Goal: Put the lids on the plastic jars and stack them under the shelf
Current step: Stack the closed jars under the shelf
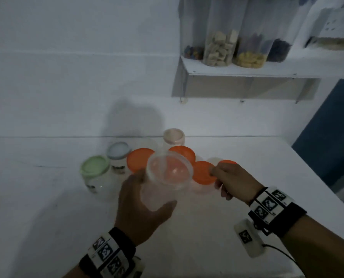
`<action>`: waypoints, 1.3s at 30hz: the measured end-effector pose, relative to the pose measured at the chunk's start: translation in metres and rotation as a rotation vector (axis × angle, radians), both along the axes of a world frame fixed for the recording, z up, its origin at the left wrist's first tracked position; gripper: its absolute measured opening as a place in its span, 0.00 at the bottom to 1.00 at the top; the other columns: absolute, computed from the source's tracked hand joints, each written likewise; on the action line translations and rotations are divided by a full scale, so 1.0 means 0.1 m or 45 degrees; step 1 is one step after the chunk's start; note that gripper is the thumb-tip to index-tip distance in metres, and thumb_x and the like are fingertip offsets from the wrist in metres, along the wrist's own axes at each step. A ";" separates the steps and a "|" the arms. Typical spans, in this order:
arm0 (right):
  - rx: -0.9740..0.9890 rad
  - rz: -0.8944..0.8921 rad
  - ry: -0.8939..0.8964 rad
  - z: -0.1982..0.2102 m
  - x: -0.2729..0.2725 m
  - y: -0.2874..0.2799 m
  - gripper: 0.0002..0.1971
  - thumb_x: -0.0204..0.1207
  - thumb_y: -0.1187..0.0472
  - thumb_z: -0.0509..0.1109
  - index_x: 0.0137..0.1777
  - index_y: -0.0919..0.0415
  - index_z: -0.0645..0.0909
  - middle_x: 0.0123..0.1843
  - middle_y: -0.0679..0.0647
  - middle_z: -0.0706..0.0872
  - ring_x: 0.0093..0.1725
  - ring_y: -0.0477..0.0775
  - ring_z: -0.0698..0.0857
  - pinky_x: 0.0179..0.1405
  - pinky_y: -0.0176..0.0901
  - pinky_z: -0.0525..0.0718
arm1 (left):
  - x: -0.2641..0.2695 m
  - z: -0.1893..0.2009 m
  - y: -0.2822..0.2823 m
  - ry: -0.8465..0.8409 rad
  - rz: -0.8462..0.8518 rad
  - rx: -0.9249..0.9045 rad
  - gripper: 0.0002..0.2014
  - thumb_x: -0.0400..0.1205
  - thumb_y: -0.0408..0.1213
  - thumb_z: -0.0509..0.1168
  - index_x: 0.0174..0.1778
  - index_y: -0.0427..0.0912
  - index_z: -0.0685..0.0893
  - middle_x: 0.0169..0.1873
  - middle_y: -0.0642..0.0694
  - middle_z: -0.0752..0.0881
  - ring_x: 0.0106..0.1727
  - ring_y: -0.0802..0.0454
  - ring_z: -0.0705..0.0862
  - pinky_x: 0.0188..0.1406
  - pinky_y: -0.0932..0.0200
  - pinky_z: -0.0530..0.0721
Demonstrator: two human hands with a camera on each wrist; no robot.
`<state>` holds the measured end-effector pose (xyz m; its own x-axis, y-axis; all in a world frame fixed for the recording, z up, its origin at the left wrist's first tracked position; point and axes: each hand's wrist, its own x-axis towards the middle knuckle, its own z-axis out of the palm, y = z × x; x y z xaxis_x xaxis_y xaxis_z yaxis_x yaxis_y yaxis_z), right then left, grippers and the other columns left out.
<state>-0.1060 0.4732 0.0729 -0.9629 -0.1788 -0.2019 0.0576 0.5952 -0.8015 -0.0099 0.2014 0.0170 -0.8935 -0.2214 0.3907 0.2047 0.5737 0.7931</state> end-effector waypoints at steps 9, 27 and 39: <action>0.235 0.139 0.183 -0.52 -0.23 -0.22 0.07 0.84 0.51 0.72 0.46 0.51 0.84 0.40 0.52 0.89 0.36 0.52 0.88 0.41 0.52 0.88 | 0.28 -0.75 -0.70 -0.377 0.582 0.413 0.44 0.63 0.53 0.88 0.71 0.59 0.71 0.64 0.54 0.80 0.67 0.43 0.83 0.63 0.47 0.85; 0.385 -0.108 0.210 -0.68 -0.01 0.14 0.02 0.83 0.55 0.71 0.48 0.48 0.83 0.43 0.43 0.86 0.45 0.50 0.85 0.45 0.42 0.78 | 0.44 -0.60 -0.38 -0.149 0.545 -0.228 0.32 0.72 0.41 0.81 0.70 0.33 0.79 0.61 0.35 0.80 0.61 0.36 0.81 0.60 0.39 0.83; 1.044 0.310 0.341 -0.97 -0.81 0.86 0.31 0.86 0.45 0.65 0.88 0.48 0.64 0.88 0.52 0.67 0.83 0.63 0.67 0.78 0.56 0.73 | -1.08 -0.41 1.81 -0.640 -0.254 -1.176 0.27 0.84 0.27 0.58 0.81 0.35 0.68 0.79 0.34 0.69 0.79 0.33 0.71 0.64 0.43 0.83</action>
